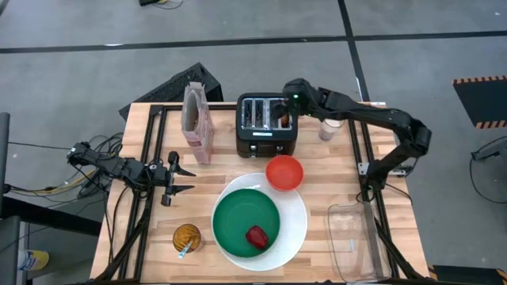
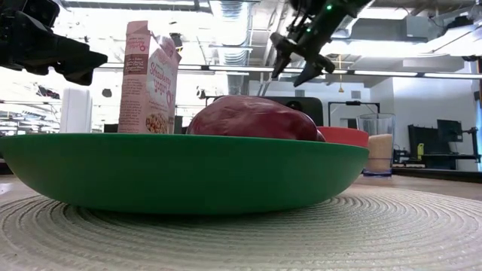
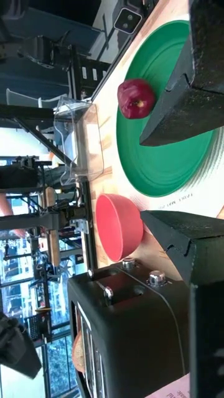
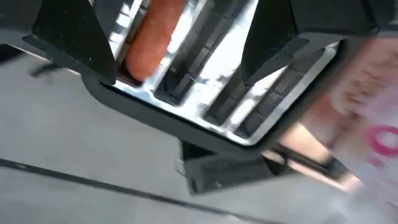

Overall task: Arrange a breakfast setting
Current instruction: Put the bagel on the green plate from the toaster

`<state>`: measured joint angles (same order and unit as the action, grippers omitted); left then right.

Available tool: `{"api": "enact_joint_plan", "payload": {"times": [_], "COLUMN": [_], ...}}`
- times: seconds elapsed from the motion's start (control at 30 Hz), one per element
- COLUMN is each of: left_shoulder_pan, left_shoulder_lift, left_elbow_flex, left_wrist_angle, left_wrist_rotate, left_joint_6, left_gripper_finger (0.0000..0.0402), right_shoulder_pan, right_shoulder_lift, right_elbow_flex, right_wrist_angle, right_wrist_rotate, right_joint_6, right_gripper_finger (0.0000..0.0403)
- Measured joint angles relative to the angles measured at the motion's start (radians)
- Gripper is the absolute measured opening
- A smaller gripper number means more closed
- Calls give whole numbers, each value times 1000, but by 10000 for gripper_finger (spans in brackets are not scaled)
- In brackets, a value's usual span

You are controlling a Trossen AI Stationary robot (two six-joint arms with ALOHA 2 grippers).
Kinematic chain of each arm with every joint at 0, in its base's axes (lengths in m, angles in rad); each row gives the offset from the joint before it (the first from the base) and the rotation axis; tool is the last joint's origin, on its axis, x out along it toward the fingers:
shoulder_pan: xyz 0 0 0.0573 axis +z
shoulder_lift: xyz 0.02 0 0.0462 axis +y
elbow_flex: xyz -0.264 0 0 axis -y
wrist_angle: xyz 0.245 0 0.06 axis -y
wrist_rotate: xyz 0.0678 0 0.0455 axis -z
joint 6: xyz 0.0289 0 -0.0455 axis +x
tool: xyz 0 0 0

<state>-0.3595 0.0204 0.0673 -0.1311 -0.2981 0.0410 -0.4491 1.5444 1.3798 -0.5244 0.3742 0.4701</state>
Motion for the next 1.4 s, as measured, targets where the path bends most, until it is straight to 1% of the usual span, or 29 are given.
{"api": "enact_joint_plan", "payload": {"times": [0.1,0.2,0.27,0.47,0.67,0.9,1.1,1.27,1.4], "left_shoulder_pan": [0,0,0,0,0,0,0,0,0], "left_shoulder_lift": [0,0,0,0,0,0,0,0,0], "left_elbow_flex": [0,0,0,0,0,0,0,0,0], "left_wrist_angle": [0,0,0,0,0,0,0,0,0], "left_wrist_rotate": [0,0,0,-1,-1,-1,-1,-1,-1], "left_joint_6": [0,0,0,0,0,0,0,0,0], "left_gripper_finger": [171,171,171,171,171,171,171,171,171], "right_shoulder_pan": [10,11,11,10,8,-5,-16,-28,-30], "right_shoulder_lift": [38,62,81,117,151,190,193,193,193], "right_elbow_flex": [41,65,69,70,70,70,70,70,70], "right_wrist_angle": [-62,-83,-107,-156,-155,-168,-175,-176,-178], "right_wrist_rotate": [16,33,35,47,58,57,65,65,65], "right_joint_6": [0,24,58,80,90,90,93,115,117], "right_gripper_finger": [362,362,362,361,359,330,304,292,290]}}
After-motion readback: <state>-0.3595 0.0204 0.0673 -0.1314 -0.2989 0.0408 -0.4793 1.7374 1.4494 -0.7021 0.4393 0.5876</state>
